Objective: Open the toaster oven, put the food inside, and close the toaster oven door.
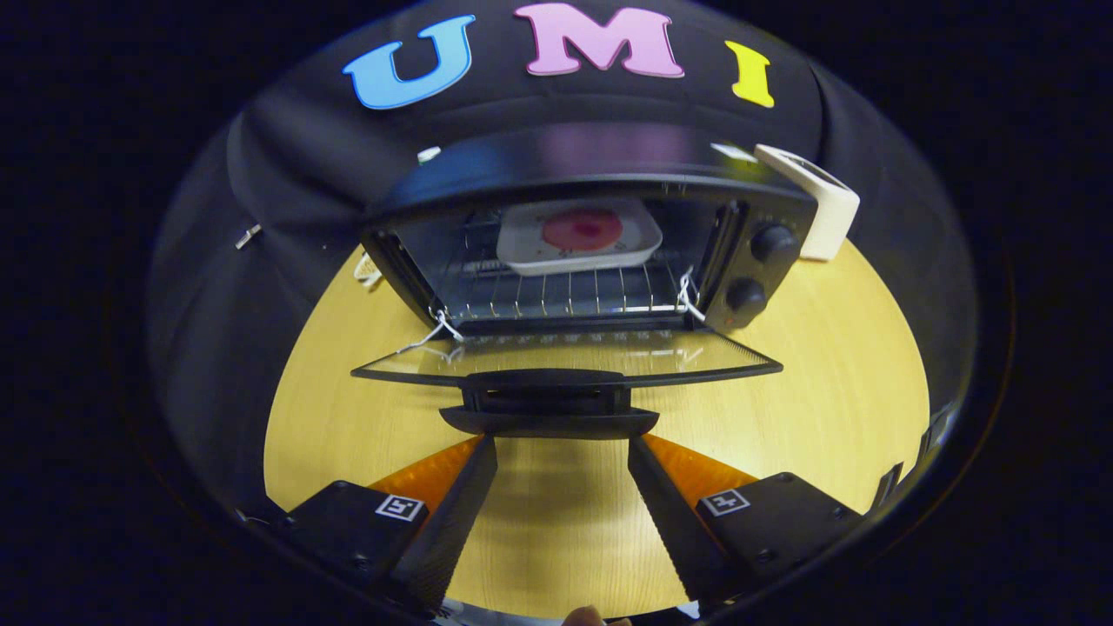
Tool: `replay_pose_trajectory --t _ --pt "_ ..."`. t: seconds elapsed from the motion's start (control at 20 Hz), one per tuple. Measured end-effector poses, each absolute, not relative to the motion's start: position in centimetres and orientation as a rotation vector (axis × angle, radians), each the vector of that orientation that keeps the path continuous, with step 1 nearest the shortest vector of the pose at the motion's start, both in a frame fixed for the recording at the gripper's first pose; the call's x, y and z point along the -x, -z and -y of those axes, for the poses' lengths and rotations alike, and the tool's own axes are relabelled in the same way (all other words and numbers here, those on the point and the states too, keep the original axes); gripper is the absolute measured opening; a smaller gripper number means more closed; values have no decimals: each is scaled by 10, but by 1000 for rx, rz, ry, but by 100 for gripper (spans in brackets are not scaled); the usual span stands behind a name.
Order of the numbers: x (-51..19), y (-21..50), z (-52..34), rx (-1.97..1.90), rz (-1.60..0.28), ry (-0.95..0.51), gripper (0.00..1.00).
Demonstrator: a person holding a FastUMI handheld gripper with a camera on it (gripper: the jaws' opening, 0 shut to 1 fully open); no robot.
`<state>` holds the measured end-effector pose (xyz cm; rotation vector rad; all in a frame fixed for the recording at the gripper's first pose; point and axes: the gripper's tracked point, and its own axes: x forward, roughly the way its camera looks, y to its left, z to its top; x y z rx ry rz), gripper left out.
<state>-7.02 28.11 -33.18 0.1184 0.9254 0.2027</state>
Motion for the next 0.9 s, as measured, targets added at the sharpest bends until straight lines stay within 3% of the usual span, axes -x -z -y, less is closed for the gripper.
replay_pose_trajectory --t 0.45,0.9 --pt "19 218 -269 -115 -585 -236 99" --pt "30 141 -227 -142 -455 -264 99"
